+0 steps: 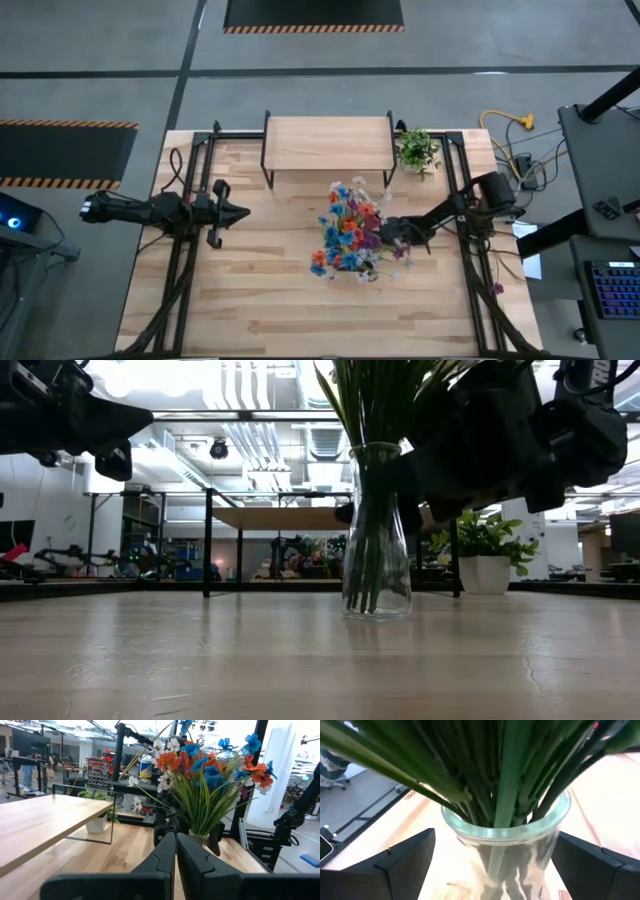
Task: Pick and place flowers into a vace then onto a shelf
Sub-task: Put the transparent vase on the shelf
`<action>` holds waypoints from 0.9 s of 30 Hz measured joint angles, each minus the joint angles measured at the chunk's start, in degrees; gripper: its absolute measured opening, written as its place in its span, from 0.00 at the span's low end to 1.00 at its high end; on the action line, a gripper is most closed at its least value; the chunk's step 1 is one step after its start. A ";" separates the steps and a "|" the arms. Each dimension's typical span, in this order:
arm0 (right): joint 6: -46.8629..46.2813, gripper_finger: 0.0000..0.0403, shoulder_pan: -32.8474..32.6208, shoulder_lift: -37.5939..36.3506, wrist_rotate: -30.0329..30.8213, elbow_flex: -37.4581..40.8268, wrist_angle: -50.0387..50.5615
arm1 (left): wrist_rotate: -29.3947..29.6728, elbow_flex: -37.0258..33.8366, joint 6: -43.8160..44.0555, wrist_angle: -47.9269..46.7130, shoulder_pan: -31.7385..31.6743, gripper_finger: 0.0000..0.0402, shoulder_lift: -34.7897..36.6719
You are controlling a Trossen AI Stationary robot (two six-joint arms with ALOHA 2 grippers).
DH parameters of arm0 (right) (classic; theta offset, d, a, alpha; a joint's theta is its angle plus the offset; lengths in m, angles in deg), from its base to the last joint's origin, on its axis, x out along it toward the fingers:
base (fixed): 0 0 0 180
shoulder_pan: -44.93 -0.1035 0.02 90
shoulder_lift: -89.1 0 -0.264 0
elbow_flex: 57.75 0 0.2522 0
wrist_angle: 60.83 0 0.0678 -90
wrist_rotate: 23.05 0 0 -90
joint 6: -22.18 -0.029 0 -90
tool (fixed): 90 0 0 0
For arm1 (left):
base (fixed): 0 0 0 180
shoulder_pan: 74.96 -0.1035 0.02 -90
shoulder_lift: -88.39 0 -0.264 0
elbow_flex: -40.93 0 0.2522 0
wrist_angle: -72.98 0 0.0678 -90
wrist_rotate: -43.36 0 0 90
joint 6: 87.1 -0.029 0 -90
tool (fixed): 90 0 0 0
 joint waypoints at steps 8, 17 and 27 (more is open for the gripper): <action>0.23 0.81 0.02 -0.58 -0.21 -0.33 -0.10 | -0.69 0.00 0.10 -0.06 0.00 0.00 -0.01; 0.72 0.60 0.15 -1.75 0.31 -0.20 0.73 | -0.79 0.00 0.10 -0.13 0.00 0.00 0.07; 0.80 0.41 0.20 -1.78 1.95 -0.15 1.53 | -0.85 0.00 1.46 -0.17 0.00 0.00 0.00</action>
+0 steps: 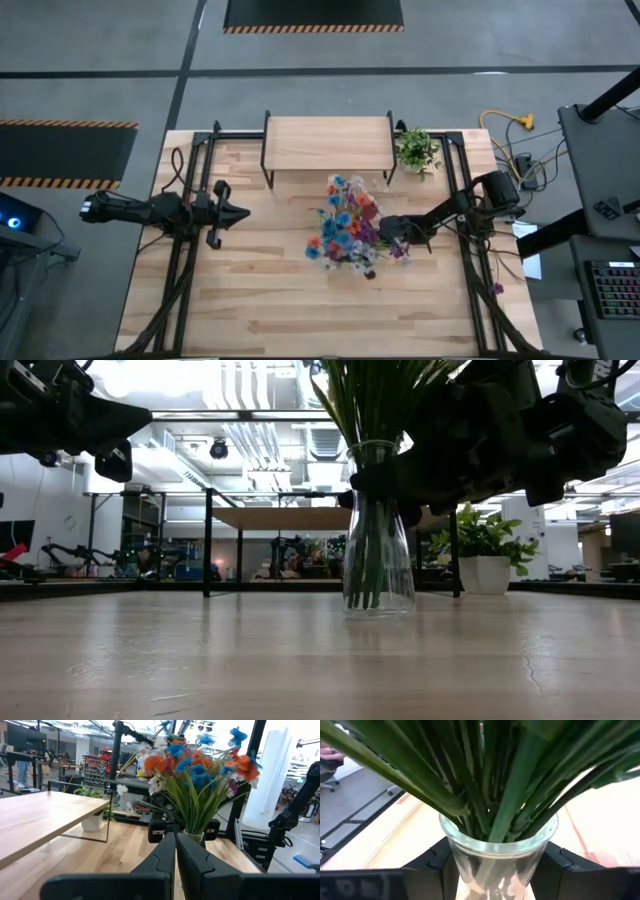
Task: Pick and place flowers into a vace then onto a shelf
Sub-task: Put the transparent vase on the shelf
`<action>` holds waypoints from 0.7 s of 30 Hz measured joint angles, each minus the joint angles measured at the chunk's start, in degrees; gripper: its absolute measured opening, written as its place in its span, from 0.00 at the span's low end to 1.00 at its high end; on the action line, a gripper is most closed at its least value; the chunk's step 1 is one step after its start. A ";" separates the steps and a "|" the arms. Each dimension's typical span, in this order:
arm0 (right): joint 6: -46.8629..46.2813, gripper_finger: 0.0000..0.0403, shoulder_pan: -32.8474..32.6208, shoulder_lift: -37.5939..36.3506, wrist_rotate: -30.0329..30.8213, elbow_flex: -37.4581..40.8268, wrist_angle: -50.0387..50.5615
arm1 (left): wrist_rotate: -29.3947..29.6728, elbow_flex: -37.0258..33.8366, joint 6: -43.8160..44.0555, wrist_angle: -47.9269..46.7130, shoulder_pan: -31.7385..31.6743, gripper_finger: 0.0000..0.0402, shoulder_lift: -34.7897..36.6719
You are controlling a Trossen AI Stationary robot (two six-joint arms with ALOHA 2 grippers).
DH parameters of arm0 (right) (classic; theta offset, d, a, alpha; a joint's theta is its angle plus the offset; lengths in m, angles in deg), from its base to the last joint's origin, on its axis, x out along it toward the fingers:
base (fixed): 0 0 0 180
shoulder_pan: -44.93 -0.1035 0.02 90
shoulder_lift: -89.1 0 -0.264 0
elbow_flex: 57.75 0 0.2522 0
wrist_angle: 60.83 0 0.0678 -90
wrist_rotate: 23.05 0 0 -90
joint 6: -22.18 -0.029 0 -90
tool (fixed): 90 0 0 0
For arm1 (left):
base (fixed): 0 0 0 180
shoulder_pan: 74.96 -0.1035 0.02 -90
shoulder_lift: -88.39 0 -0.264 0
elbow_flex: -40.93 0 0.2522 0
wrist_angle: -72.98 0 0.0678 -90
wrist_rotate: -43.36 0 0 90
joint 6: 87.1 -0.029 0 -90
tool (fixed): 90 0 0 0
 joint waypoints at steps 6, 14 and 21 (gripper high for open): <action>-0.52 0.41 0.00 0.00 -0.02 0.02 -0.39 | -0.36 0.00 -0.01 0.07 0.00 0.00 0.00; -0.52 0.41 0.00 -3.79 2.31 -0.40 0.11 | -0.34 0.00 0.16 0.10 0.00 0.00 0.00; 3.27 0.41 1.12 -12.27 4.59 -4.61 16.01 | -0.35 0.00 1.52 0.11 0.00 0.00 0.00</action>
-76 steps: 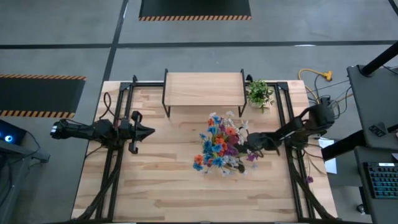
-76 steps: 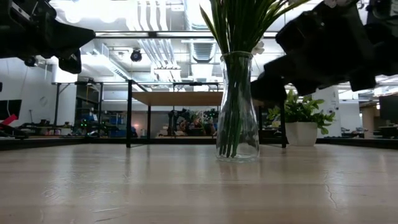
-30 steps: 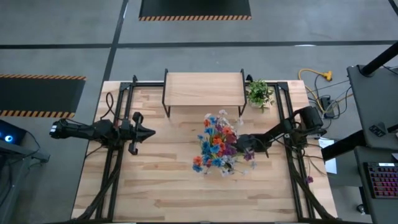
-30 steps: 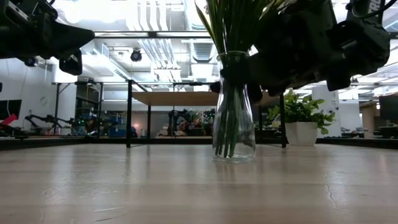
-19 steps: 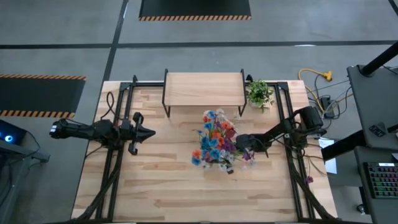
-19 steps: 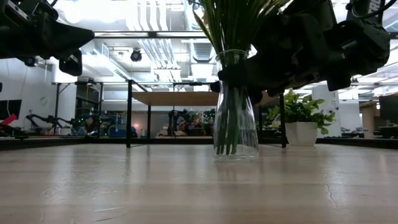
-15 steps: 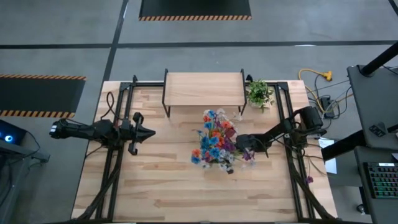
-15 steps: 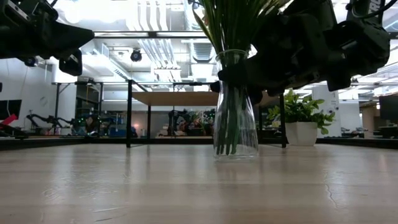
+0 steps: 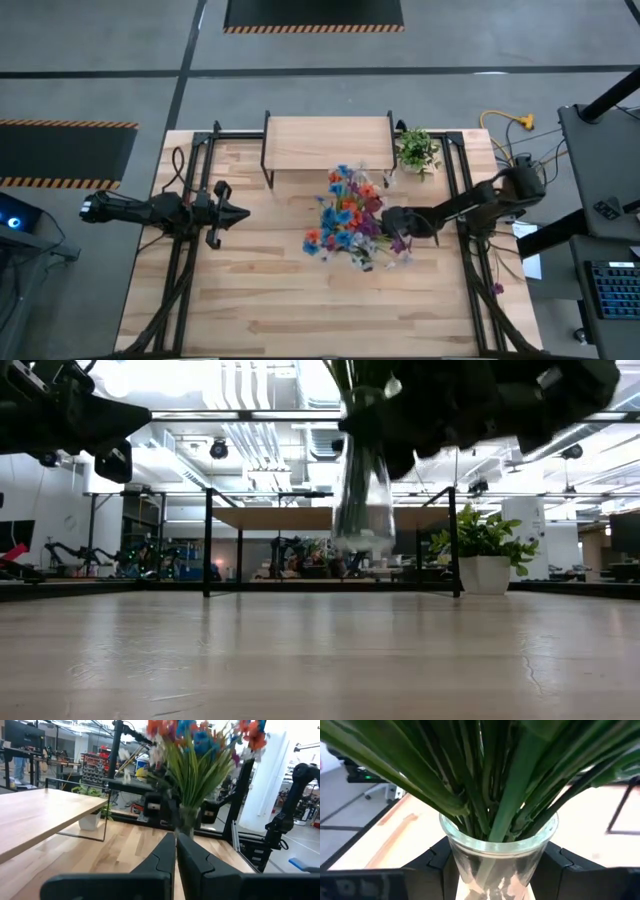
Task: Pick and place flowers into a vace then onto a shelf
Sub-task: Put the transparent vase on the shelf
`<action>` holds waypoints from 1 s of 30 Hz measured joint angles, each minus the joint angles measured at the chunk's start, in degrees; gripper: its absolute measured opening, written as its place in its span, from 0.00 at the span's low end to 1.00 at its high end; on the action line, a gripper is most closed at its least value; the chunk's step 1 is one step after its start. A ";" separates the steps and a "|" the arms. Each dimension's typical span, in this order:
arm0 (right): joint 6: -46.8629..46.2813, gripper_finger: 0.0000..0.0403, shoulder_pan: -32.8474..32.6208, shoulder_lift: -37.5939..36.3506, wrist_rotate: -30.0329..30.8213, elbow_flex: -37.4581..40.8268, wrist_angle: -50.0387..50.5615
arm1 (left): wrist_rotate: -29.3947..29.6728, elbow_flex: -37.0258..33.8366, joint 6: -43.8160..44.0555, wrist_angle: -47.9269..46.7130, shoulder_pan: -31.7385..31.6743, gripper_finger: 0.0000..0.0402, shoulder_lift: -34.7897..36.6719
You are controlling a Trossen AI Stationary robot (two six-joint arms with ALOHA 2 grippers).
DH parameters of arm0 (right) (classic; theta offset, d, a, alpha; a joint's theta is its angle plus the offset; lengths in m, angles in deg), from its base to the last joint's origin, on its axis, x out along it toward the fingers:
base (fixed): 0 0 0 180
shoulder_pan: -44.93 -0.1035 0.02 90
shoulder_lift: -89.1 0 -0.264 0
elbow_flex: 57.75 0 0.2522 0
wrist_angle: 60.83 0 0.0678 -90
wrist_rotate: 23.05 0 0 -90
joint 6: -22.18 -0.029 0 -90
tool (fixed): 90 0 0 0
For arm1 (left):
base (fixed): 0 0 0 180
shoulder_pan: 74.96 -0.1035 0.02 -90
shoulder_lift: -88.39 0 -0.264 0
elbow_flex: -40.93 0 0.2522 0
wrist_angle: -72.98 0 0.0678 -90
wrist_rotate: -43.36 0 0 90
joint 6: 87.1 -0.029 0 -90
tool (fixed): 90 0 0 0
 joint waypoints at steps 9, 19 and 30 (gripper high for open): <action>5.42 0.41 7.85 -10.70 0.05 -5.99 13.81 | -0.06 -0.02 0.01 0.15 0.00 0.00 -0.59; 12.09 0.41 19.51 -18.17 1.42 -13.25 28.33 | -0.08 -0.02 0.01 0.09 -0.01 0.00 -0.72; 11.12 0.42 32.64 -15.60 0.98 -15.18 28.72 | -0.13 -0.02 0.07 0.07 0.00 0.00 -0.76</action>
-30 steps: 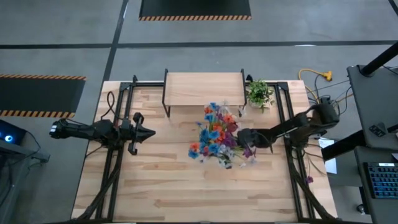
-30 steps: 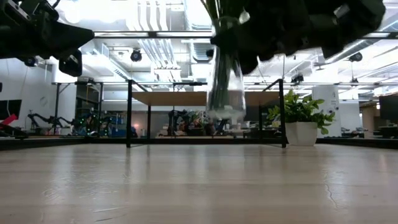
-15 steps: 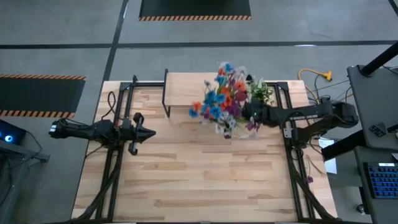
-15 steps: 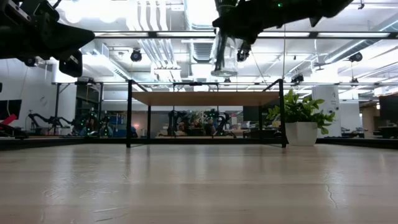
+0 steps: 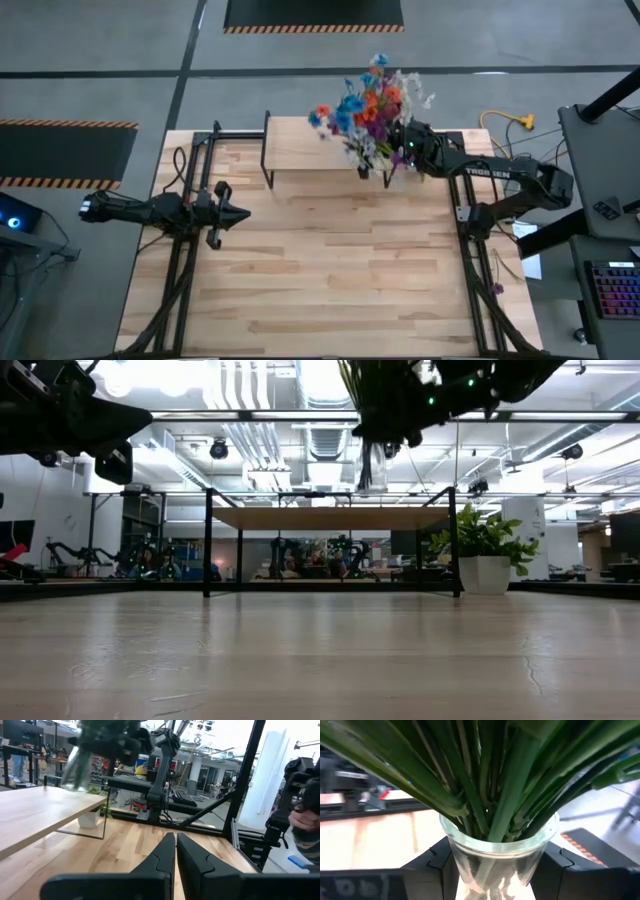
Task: Pick and place flowers into a vace then onto a shelf
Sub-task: Put the transparent vase on the shelf
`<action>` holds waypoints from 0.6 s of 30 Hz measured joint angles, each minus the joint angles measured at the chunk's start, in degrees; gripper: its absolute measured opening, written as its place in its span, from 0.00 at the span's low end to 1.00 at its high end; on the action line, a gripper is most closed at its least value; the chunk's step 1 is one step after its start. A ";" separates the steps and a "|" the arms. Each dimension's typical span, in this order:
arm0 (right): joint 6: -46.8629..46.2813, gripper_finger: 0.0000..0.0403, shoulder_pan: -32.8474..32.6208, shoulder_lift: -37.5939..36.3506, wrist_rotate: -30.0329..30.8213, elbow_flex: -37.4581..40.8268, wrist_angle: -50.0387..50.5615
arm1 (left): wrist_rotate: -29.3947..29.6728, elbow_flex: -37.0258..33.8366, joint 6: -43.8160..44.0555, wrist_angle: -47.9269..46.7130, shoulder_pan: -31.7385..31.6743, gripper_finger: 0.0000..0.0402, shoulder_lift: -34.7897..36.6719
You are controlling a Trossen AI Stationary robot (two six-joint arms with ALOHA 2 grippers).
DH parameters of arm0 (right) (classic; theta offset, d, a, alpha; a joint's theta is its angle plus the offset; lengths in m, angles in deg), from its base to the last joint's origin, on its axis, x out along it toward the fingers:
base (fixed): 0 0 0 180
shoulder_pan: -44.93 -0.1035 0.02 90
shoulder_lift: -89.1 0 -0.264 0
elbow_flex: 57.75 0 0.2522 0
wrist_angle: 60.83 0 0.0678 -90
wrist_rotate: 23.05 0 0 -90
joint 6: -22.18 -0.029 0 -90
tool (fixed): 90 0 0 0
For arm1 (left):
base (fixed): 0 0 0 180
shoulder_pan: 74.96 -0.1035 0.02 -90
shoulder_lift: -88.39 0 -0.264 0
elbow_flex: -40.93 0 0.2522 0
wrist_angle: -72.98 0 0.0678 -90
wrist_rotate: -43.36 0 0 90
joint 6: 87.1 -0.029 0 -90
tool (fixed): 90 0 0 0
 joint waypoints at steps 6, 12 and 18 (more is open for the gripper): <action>-3.50 0.42 4.41 2.84 -0.25 0.55 -3.59 | -0.01 0.00 0.09 -0.02 -0.02 0.00 0.00; -6.49 0.42 6.28 5.47 -1.36 0.66 -4.15 | 0.01 0.00 0.09 0.02 -0.02 0.00 -0.04; -6.16 0.42 6.36 6.06 -1.50 0.66 -5.34 | 0.01 0.00 0.07 0.02 0.00 0.00 -0.04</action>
